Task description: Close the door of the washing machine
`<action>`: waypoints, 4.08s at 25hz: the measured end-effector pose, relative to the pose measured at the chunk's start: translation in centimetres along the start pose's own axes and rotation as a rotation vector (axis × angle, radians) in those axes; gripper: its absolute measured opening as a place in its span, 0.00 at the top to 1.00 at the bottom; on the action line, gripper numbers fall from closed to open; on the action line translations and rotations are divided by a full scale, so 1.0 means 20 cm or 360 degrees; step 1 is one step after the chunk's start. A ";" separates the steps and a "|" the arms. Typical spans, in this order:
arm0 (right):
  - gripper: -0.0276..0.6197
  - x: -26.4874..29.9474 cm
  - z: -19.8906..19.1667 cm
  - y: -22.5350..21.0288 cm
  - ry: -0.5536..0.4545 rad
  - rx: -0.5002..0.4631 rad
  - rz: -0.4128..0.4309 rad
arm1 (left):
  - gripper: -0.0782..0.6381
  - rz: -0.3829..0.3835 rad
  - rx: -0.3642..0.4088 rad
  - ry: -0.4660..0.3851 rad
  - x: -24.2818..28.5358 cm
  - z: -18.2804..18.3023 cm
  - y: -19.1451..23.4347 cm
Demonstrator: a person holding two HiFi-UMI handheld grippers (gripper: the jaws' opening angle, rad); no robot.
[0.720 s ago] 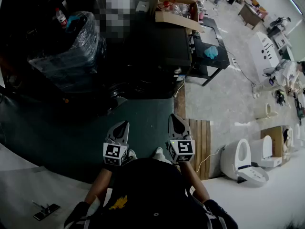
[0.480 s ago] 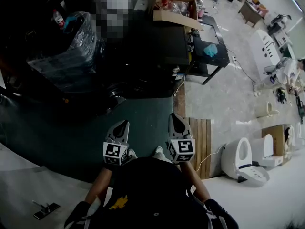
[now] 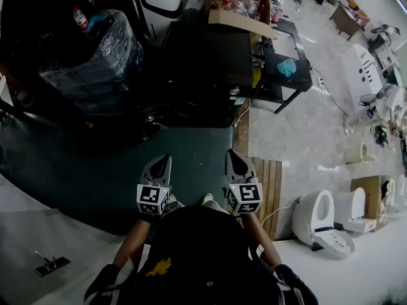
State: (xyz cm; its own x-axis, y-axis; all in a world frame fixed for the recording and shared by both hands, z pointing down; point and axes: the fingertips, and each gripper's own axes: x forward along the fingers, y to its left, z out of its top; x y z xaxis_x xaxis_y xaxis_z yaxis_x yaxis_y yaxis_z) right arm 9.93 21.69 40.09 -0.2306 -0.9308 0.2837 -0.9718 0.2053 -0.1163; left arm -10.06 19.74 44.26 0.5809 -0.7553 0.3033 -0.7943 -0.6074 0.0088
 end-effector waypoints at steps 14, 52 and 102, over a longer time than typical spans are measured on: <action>0.92 0.02 -0.12 -0.06 0.0081 0.0004 0.0315 | 0.44 0.0243 0.0004 0.0085 0.03 -0.01 -0.08; 0.92 1.00 0.08 0.48 0.0229 -0.0114 0.0162 | 0.44 0.0347 -0.0074 0.0119 0.35 -0.17 1.37; 0.92 1.19 -0.58 0.64 0.0809 -0.0302 0.0155 | 0.48 0.0044 0.0064 0.1012 1.20 -1.78 2.28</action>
State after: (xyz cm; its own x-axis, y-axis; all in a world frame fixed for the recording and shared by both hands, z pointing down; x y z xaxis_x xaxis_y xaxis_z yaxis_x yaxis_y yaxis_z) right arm -8.47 5.72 56.29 -0.2693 -0.6511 0.7096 -0.9259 0.3778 -0.0048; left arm -38.68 -17.31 85.82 0.3315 -0.4845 0.8096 -0.7930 -0.6080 -0.0391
